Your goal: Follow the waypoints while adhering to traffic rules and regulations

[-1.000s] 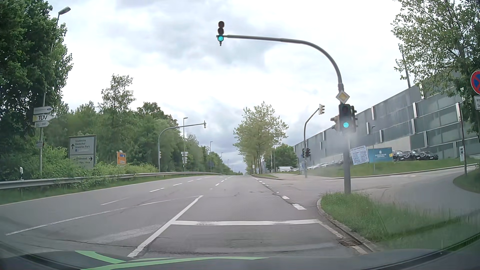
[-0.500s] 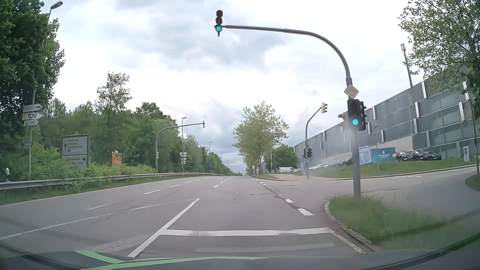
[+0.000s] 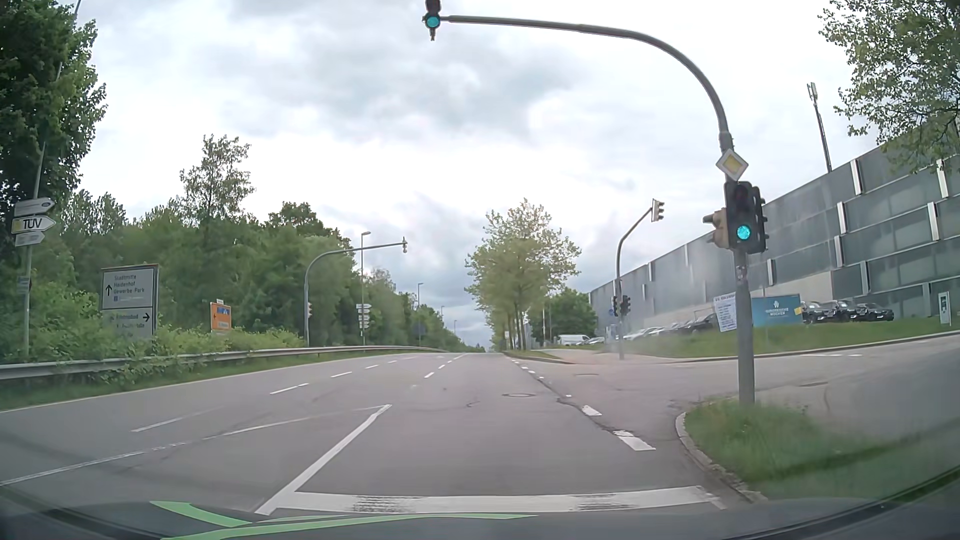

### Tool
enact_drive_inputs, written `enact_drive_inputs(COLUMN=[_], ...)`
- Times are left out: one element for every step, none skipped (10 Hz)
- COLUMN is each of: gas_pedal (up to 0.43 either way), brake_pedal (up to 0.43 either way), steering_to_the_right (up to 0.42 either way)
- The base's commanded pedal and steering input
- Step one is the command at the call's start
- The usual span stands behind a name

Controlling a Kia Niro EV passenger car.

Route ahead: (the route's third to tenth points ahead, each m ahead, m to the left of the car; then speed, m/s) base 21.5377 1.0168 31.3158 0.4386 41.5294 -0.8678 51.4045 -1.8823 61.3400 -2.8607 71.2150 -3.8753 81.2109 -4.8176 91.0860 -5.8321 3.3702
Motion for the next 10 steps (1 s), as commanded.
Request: enact_drive_inputs(gas_pedal=[0.390, 0.390, 0.390, 0.390, 0.390, 0.390, 0.390, 0.390, 0.390, 0.390], brake_pedal=[0.000, 0.000, 0.000, 0.000, 0.000, 0.000, 0.000, 0.000, 0.000, 0.000], steering_to_the_right=[-0.004, -0.005, -0.005, -0.005, -0.006, -0.006, -0.007, -0.006, -0.006, -0.007])
